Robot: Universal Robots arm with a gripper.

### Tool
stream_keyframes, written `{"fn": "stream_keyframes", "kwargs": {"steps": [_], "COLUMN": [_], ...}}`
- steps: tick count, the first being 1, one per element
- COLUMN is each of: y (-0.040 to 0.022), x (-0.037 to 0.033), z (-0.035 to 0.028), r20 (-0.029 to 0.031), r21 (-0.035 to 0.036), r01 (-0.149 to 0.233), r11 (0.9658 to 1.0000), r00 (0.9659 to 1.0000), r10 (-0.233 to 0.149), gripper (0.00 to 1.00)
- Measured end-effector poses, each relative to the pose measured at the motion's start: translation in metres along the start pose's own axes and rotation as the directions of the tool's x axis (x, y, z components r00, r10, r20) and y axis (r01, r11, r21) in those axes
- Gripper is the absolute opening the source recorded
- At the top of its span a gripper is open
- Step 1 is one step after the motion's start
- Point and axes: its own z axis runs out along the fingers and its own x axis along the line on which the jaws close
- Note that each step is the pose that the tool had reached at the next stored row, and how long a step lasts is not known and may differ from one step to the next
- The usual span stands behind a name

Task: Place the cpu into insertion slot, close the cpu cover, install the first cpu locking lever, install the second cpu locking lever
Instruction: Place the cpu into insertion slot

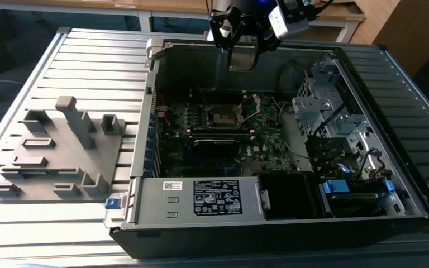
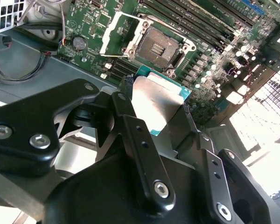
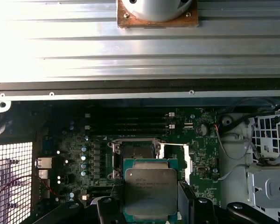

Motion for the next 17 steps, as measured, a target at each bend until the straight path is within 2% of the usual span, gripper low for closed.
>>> {"fn": "stream_keyframes", "kwargs": {"steps": [10,17], "y": [-0.0005,-0.0011], "x": [-0.0001,-0.0001], "z": [0.0048,0.0101], "r20": [0.0002,0.0003], "r21": [-0.0003,0.0044], "r01": [0.000,0.000], "r11": [1.0000,1.0000], "r00": [1.0000,1.0000], "r10": [0.000,0.000], "gripper": [0.54,0.54]}}
